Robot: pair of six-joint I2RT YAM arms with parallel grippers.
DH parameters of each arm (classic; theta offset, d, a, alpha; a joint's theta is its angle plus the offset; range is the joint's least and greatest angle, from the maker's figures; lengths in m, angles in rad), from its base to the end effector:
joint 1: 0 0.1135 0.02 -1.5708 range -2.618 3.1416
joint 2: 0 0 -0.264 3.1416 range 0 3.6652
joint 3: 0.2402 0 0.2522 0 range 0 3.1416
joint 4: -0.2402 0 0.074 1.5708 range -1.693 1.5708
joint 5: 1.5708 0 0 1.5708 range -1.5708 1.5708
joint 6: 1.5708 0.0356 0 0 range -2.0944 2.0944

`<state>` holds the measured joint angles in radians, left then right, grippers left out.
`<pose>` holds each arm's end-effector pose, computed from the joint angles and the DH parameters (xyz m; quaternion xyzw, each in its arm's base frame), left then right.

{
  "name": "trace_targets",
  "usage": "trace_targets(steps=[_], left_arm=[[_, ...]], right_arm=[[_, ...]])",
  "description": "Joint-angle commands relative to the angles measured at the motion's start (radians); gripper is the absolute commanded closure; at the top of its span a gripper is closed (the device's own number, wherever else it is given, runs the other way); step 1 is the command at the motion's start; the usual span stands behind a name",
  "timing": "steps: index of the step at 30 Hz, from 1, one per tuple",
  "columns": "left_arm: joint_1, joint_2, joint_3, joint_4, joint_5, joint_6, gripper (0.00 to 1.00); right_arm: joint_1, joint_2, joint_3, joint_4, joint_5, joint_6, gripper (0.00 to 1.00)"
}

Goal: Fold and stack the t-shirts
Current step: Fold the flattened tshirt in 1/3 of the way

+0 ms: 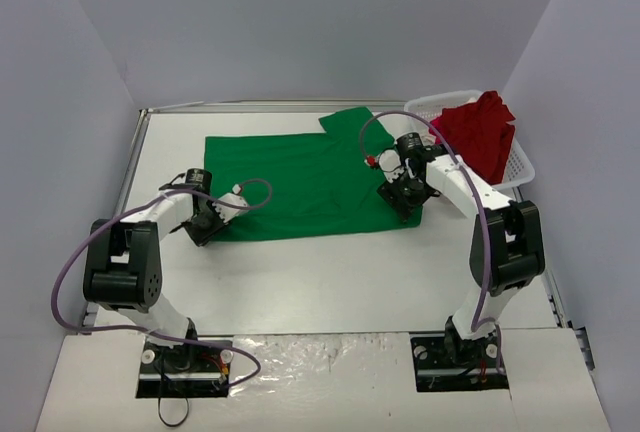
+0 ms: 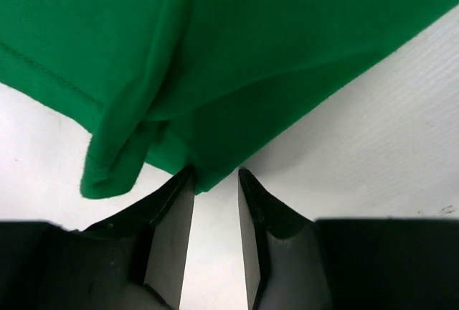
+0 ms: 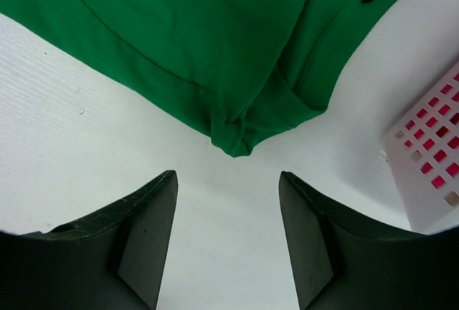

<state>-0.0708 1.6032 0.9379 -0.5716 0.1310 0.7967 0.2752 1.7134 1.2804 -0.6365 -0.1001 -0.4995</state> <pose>0.2931 -0.0254 0.1701 0.4234 0.8883 -0.0015 0.1779 0.3432 0.1006 0.2305 -0.3770 0.8912 0.0204 0.2516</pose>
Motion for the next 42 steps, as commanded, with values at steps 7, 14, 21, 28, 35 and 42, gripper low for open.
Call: trace_targets(steps=[7,14,21,28,35,42], left_arm=[[0.005,0.034,-0.014,0.027,-0.008,0.018,0.78],[0.006,0.063,-0.016,0.035,-0.010,-0.002,0.98],[0.006,0.043,-0.010,0.027,-0.010,-0.033,0.97],[0.006,0.041,-0.014,0.024,-0.014,-0.034,0.98],[0.005,0.038,-0.027,0.027,-0.013,-0.044,0.98],[0.011,-0.020,-0.013,-0.007,-0.021,-0.041,0.98]], right_arm=[[-0.007,0.022,0.000,-0.023,0.017,-0.002,0.46],[-0.010,0.009,-0.044,-0.025,0.043,-0.014,0.45],[-0.016,0.025,-0.081,-0.023,0.053,-0.031,0.46],[-0.025,0.104,-0.064,0.009,0.046,-0.037,0.51],[-0.041,0.192,-0.024,0.027,0.048,-0.045,0.65],[-0.057,0.181,-0.019,0.026,0.079,-0.045,1.00]])
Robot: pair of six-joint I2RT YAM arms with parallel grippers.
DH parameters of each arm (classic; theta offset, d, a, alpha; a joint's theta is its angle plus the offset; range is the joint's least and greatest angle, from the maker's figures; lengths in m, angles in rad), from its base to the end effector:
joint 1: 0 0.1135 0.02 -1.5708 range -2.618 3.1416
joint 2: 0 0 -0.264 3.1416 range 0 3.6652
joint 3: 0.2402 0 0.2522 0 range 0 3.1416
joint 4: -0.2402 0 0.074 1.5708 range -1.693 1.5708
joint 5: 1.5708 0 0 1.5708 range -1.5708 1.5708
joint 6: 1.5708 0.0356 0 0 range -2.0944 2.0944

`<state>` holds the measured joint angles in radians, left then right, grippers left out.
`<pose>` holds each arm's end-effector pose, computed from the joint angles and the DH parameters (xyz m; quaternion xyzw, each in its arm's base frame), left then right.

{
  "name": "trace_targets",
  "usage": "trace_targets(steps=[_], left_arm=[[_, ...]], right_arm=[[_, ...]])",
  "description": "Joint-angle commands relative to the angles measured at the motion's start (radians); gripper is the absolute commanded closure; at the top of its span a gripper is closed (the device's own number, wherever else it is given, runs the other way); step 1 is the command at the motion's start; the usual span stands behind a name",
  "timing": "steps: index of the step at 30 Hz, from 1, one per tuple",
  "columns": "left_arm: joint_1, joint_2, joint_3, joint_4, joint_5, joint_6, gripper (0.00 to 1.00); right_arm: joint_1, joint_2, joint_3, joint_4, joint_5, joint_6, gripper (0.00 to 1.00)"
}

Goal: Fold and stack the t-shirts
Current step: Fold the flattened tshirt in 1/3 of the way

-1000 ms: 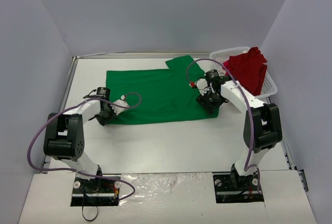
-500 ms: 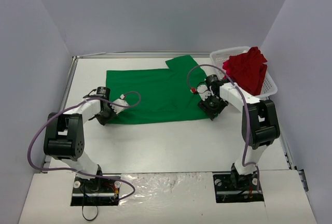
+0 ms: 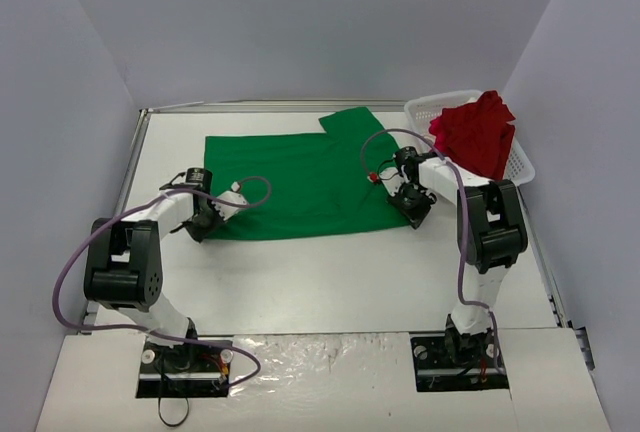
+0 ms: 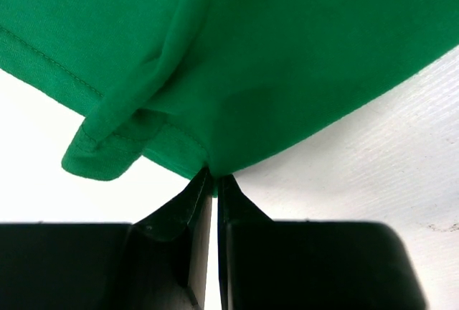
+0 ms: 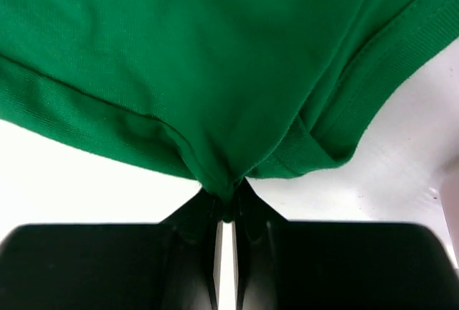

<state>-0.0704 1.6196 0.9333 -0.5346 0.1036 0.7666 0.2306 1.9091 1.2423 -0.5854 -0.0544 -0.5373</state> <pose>0.2969 -0.0246 0.1656 0.4079 0.8949 0.0114 0.1808 0.3613 0.0868 0.1541 -0.3737 0.9135 0.0023 0.1608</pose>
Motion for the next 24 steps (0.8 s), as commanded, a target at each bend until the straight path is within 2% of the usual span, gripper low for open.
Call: trace_targets(steps=[1,14,17,24], left_arm=[[0.015,-0.046,-0.004,-0.050,0.008,-0.009,0.97],[0.100,-0.245,0.216,-0.293,0.077,0.028,0.98],[0.100,-0.288,0.219,-0.335,0.077,0.045,0.97],[0.100,-0.398,0.124,-0.381,0.068,0.079,0.98]], right_arm=[[-0.014,-0.040,0.019,-0.027,0.034,-0.007,1.00],[-0.063,-0.242,0.121,-0.175,-0.012,-0.038,1.00],[-0.063,-0.289,0.088,-0.192,-0.018,-0.043,1.00],[-0.063,-0.453,0.013,-0.289,-0.054,-0.092,1.00]])
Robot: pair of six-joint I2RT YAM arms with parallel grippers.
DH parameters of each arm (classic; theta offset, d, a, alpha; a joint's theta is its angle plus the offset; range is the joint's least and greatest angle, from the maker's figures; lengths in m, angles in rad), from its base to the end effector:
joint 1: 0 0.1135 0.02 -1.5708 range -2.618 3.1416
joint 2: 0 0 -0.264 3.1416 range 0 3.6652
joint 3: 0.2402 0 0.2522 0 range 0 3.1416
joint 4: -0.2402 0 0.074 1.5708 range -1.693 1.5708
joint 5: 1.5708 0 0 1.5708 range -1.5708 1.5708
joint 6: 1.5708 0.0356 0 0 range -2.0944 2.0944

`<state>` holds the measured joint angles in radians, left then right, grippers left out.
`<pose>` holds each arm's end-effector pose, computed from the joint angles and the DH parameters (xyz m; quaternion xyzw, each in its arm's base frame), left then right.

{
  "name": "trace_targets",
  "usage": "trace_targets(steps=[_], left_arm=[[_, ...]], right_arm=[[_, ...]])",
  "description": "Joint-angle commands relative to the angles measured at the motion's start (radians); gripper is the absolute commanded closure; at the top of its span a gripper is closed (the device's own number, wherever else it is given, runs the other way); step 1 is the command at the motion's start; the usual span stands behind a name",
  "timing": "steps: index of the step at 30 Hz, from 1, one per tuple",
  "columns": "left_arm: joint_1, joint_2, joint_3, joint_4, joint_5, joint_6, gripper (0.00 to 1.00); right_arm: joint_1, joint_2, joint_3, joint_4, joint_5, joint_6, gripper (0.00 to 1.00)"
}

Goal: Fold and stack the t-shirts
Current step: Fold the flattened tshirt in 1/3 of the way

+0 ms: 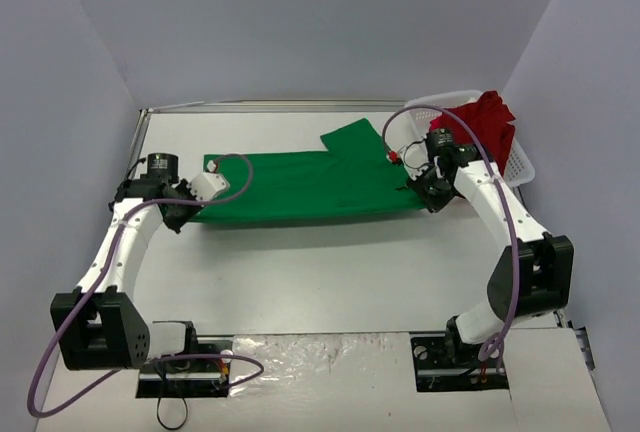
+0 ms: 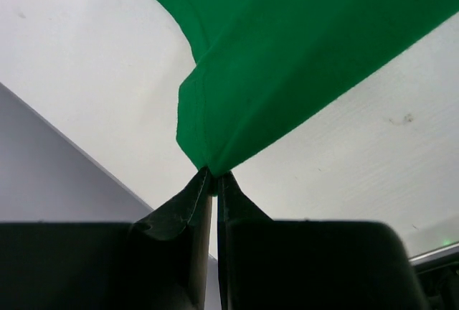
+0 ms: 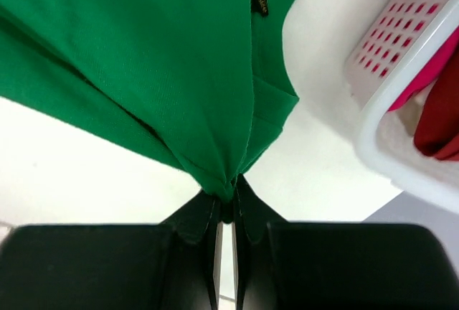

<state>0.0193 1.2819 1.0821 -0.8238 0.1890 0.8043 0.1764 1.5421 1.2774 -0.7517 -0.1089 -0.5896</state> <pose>0.2536 -0.0018 0.2837 0.3902 0.8759 0.0244 0.2829 0.3165 0.0603 0.2782 -0.3727 0.8853 -0.0048 0.2782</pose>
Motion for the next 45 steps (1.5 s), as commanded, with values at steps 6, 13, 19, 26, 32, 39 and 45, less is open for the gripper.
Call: trace_targets(steps=[6,13,19,26,32,39,45], left_arm=[[0.010,-0.182,-0.083,-0.167,0.009,0.068,0.98],[0.011,-0.292,-0.103,-0.297,0.084,0.140,0.98],[0.010,-0.360,-0.074,-0.529,0.208,0.272,0.80],[0.010,-0.359,-0.022,-0.635,0.221,0.326,0.78],[0.010,-0.285,-0.040,-0.358,0.184,0.164,0.78],[0.034,0.043,0.194,-0.072,0.234,-0.207,0.64],[0.138,0.380,0.468,-0.035,0.401,-0.396,0.55]], right_arm=[[-0.008,-0.209,-0.049,-0.241,-0.066,-0.076,1.00],[-0.008,-0.298,-0.125,-0.377,-0.107,-0.124,0.94],[-0.006,-0.381,-0.158,-0.433,-0.138,-0.165,0.42],[-0.008,-0.349,-0.118,-0.422,-0.118,-0.176,0.36],[-0.008,-0.234,-0.041,-0.309,-0.127,-0.138,0.37],[-0.008,0.024,0.198,-0.137,-0.181,-0.040,0.37],[-0.005,0.309,0.482,-0.133,-0.270,0.008,0.37]])
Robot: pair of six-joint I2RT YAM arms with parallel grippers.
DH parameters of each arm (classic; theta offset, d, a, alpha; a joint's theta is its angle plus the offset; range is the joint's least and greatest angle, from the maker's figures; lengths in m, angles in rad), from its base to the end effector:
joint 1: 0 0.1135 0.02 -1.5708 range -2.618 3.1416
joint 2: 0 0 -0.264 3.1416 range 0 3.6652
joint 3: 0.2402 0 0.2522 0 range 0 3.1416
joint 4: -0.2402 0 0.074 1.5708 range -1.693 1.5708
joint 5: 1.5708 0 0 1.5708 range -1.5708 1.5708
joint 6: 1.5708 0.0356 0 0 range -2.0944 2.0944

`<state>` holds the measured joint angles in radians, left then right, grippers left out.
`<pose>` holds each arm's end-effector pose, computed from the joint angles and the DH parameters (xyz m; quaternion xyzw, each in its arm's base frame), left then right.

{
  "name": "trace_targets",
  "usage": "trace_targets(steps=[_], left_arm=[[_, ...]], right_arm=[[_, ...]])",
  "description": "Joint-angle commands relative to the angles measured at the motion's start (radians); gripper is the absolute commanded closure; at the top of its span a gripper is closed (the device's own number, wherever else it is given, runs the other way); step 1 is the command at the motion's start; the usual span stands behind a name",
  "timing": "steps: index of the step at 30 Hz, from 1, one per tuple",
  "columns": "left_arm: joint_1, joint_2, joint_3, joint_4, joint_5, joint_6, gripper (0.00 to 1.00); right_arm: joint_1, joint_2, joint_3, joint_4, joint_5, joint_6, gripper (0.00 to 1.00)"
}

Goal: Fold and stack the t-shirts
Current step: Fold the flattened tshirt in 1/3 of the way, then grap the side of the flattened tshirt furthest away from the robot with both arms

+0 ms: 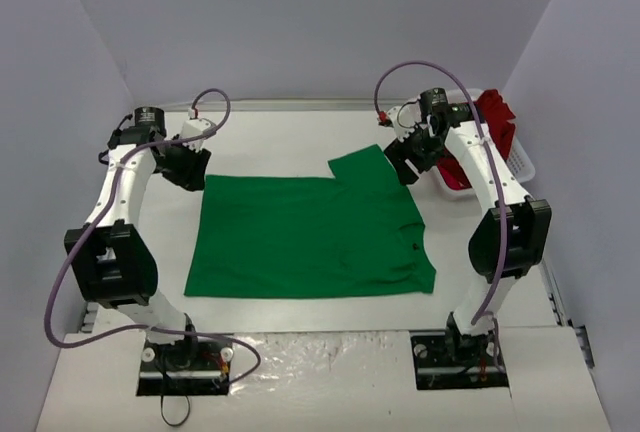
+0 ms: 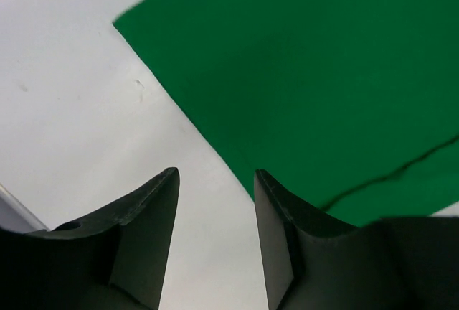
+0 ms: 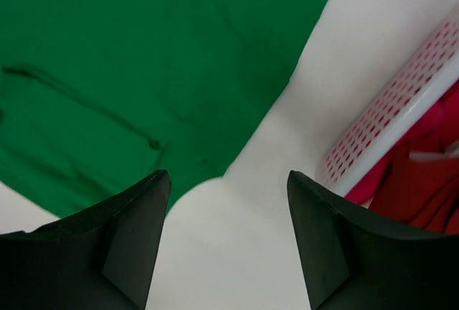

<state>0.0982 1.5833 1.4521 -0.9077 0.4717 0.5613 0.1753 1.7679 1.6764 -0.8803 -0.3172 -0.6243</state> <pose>0.3276 0.0160 0.3138 0.2751 0.8990 -0.1306 0.3148 0.3741 0.0775 0.3207 -0.4102 0.8510 0.0823 0.3176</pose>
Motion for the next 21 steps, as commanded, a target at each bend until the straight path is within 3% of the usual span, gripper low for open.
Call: trace_targets(steps=[1,3,10,21], left_arm=[[0.075,0.158,0.175,0.047,0.151,-0.173,0.55],[0.110,0.234,0.249,0.026,0.232,-0.201,0.53],[0.152,0.527,0.539,-0.040,0.298,-0.231,0.53],[0.164,0.733,0.666,-0.059,0.383,-0.222,0.53]], right_arm=[[-0.005,0.112,0.113,-0.006,-0.069,0.047,0.38],[-0.003,0.192,0.192,-0.009,-0.086,0.060,0.38],[-0.007,0.326,0.275,-0.019,-0.077,0.038,0.39],[-0.011,0.395,0.275,-0.019,-0.079,0.021,0.41]])
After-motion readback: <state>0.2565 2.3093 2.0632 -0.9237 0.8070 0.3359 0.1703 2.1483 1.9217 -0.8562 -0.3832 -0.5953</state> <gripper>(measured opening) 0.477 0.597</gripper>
